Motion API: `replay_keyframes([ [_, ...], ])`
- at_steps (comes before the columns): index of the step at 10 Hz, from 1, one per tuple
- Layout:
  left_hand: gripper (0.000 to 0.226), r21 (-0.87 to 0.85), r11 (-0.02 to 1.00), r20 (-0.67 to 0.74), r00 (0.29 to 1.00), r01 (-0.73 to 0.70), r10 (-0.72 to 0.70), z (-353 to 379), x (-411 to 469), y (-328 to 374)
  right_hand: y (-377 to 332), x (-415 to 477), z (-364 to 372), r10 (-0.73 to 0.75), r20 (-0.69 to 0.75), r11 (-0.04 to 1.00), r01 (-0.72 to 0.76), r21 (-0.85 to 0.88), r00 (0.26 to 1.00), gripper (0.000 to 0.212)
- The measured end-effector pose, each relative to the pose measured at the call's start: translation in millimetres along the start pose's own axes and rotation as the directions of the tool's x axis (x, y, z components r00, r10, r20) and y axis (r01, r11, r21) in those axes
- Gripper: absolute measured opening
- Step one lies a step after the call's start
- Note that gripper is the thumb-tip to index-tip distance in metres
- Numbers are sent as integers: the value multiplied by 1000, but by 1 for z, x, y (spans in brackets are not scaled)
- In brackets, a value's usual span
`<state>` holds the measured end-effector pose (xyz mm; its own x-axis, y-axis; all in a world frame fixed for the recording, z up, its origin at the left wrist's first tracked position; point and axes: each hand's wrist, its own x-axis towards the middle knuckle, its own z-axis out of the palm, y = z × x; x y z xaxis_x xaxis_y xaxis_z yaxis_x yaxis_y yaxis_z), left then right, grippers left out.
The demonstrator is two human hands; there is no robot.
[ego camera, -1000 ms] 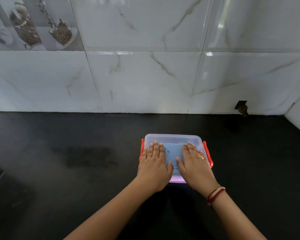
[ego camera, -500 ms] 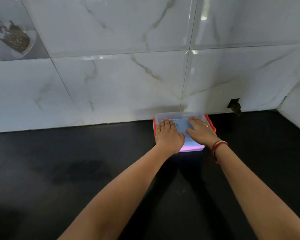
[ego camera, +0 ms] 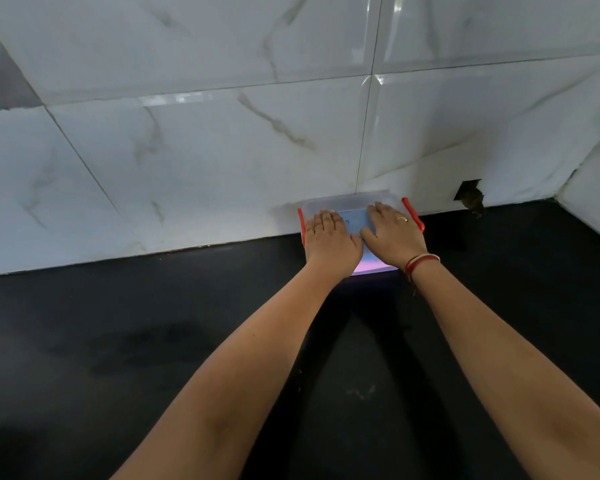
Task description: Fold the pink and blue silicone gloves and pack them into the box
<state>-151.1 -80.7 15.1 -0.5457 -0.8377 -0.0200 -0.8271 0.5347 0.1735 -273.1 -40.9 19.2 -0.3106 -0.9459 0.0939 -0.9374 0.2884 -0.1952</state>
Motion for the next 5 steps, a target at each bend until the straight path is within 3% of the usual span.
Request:
replay_keyframes([
  [3,66,-17,1000,13,1000,-1,1,-1,5,-1,2,5,1,-1,19,1000,1,6,1000,58],
  [5,68,-32,998,-108,993,-53,49,-7,-7,-6,2,-1,-7,-70,-79,988,80,131,994,61],
])
